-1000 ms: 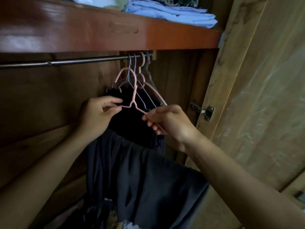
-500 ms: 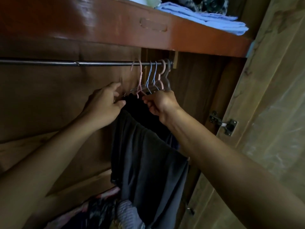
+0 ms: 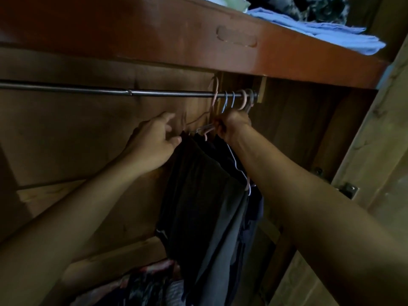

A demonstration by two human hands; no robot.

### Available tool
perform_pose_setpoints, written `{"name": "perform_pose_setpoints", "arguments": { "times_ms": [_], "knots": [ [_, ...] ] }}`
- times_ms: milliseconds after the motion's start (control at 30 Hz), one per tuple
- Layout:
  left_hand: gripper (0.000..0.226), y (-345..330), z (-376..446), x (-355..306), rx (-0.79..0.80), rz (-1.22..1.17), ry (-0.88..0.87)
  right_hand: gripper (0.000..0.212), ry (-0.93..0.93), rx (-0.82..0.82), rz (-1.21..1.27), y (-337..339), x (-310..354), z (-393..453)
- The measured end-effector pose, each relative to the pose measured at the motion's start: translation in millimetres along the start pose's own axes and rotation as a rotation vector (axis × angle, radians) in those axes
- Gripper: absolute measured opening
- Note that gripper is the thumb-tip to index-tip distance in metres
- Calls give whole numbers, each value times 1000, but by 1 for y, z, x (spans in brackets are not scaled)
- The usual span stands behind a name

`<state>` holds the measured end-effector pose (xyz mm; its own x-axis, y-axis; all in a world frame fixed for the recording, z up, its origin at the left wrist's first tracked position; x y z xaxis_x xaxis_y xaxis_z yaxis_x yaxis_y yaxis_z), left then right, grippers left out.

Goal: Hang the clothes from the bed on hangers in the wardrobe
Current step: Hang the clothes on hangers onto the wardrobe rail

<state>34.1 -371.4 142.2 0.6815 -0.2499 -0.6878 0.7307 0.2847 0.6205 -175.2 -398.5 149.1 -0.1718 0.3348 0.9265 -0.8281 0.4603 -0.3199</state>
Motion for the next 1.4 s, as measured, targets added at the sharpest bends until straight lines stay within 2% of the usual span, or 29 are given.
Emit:
{"name": "perform_pose_setpoints", "arguments": {
  "times_ms": [200, 400, 500, 567, 633, 767, 833, 933, 1067, 1167, 1400],
  "knots": [
    [61, -2, 8, 9, -5, -18, 22, 17, -3, -27, 58, -5, -18, 9],
    [60, -6, 8, 6, 16, -42, 8, 36, 31, 72, -66, 8, -30, 9],
    [60, -10, 5, 3, 36, -56, 11, 20, 45, 158, -122, 11, -28, 2],
    [59, -13, 2, -1, 61, -58, 16, 22, 35, 222, -166, 12, -24, -3],
    [59, -16, -2, -5, 91, -54, 13, 24, 45, 289, -232, 15, -20, -7],
    [53, -19, -10, -15, 128, -17, -5, 4, 38, 422, -450, 24, -21, -12],
    [50, -22, -15, -20, 154, -4, -12, 6, 22, 467, -556, 33, -22, -16],
    [48, -33, -24, -22, 232, 7, -27, 15, 21, 490, -689, 50, -19, -28],
    [49, -51, -39, -21, 295, 97, -61, 10, 72, 485, -843, 83, -13, -47],
    [48, -68, -55, -30, 363, 122, -119, 25, 44, 543, -941, 111, -3, -67],
    [27, -88, -90, -72, 514, 39, -217, 13, 87, 571, -1088, 174, 25, -109]
  ]
}}
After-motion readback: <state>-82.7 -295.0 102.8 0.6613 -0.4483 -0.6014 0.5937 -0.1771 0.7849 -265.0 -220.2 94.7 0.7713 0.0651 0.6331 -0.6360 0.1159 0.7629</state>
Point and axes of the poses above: each hand's wrist, its own z-axis towards the middle knuckle, its own y-axis out of the back of the hand, x = y × z, the point moved 7 cm from there along z, towards the middle knuckle, and after that the axes turned 15 degrees about y, right-handed, at the moved point
